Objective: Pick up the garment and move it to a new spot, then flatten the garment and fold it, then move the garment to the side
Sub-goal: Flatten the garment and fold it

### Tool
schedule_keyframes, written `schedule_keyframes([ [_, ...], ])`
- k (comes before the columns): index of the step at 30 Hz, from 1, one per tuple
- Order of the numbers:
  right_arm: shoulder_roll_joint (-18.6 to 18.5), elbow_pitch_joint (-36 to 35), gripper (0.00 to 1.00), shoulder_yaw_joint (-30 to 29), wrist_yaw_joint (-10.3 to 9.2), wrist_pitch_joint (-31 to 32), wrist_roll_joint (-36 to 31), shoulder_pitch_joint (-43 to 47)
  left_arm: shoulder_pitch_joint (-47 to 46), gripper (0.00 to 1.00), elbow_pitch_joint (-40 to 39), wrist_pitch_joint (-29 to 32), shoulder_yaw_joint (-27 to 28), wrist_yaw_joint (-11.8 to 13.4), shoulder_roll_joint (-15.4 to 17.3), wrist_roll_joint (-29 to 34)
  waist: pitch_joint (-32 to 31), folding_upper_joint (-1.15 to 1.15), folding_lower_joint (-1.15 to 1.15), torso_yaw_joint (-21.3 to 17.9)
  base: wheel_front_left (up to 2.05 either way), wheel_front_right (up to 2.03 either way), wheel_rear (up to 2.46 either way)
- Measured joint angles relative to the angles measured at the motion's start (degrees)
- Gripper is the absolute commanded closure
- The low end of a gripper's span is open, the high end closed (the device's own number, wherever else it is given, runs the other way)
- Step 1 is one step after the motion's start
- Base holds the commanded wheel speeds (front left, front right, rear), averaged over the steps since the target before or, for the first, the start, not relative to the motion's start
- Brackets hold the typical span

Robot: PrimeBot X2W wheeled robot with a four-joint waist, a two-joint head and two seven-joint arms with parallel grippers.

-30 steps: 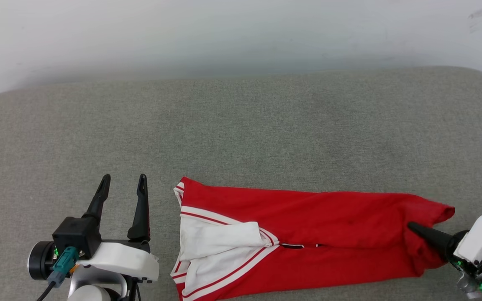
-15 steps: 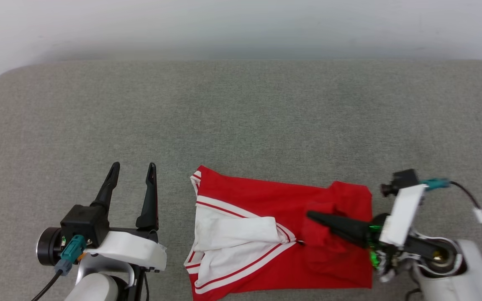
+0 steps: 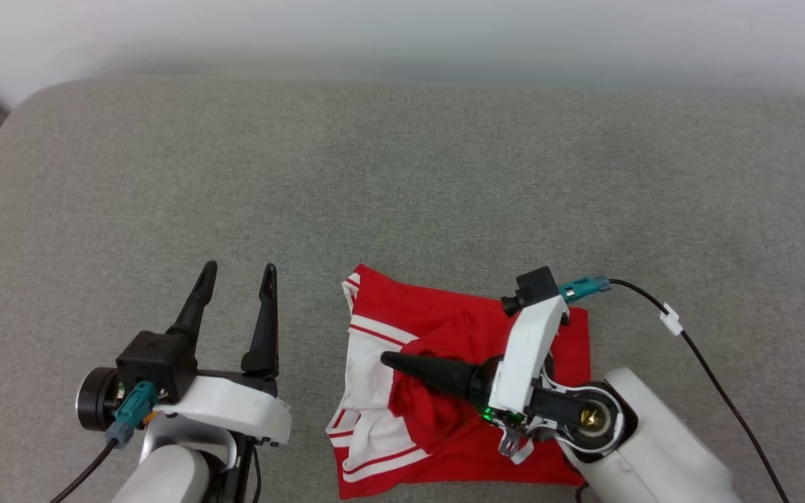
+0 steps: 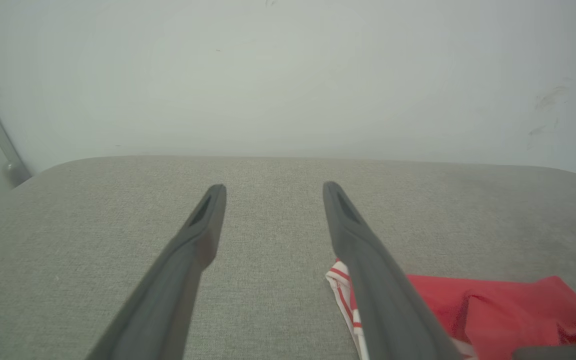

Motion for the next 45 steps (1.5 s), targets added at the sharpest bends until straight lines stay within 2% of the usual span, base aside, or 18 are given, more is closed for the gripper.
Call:
schedule_keyframes([
  [5, -0.09, 0.92, 0.00, 4.13, 0.00, -4.11, -3.53, -3.07, -0.34, 0.00, 0.67, -0.35, 0.16, -0.10, -0.07, -0.04, 0.09, 0.00, 0.00, 0.24, 0.00, 0.00, 0.00],
  [8, -1.23, -1.19, 0.00, 6.19, 0.01, -7.15, -7.28, -4.55, -0.12, 0.00, 0.92, -0.44, 0.33, 0.01, -0.14, -0.10, -0.34, 0.00, 0.00, -0.09, 0.00, 0.00, 0.00],
  [15, -8.01, -5.42, 0.00, 13.56, 0.01, -11.26, -18.87, -6.23, 1.30, 0.00, 1.24, -0.65, 0.45, 0.41, -0.23, -0.62, -2.27, 0.00, 0.00, -1.93, 0.00, 0.00, 0.00],
  [19, -11.87, -6.16, 0.00, 13.50, 0.01, -15.43, -25.24, -6.20, 2.25, 0.00, 1.27, -0.63, 0.52, 0.69, 0.00, -0.79, -3.72, 0.00, 0.00, -3.28, 0.00, 0.00, 0.00],
  [25, -16.85, -3.65, 0.00, 5.75, 0.02, -23.64, -37.00, -2.39, 4.05, 0.00, 1.11, -0.48, 0.65, 1.46, 0.16, -1.36, -5.97, 0.00, 0.00, -5.43, 0.00, 0.00, 0.00],
  [32, -18.36, -4.64, 0.00, -10.78, 0.02, -31.30, -49.03, 6.95, 6.34, 0.00, 1.13, -0.40, 1.33, 2.15, 0.73, -2.12, -8.21, 0.00, -0.01, -7.72, 0.00, 0.00, 0.00],
  [35, -17.03, -7.97, 0.00, -18.35, 0.01, -34.73, -54.14, 11.12, 6.99, 0.00, 1.31, -0.41, 1.63, 2.40, 1.07, -2.36, -9.00, 0.00, -0.01, -8.38, 0.00, 0.00, 0.00],
  [38, -14.19, -12.62, 0.00, -23.49, 0.02, -37.39, -58.55, 15.43, 7.70, 0.00, 1.82, -0.62, 2.05, 2.49, 1.33, -2.64, -9.73, 0.00, -0.01, -8.78, 0.00, 0.00, 0.00],
  [45, -8.62, -23.34, 0.00, -28.96, 0.02, -39.25, -65.03, 23.96, 9.26, 0.00, 2.74, -1.15, 2.88, 2.90, 1.44, -2.64, -11.00, 0.00, -0.01, -8.88, 0.00, 0.00, 0.00],
])
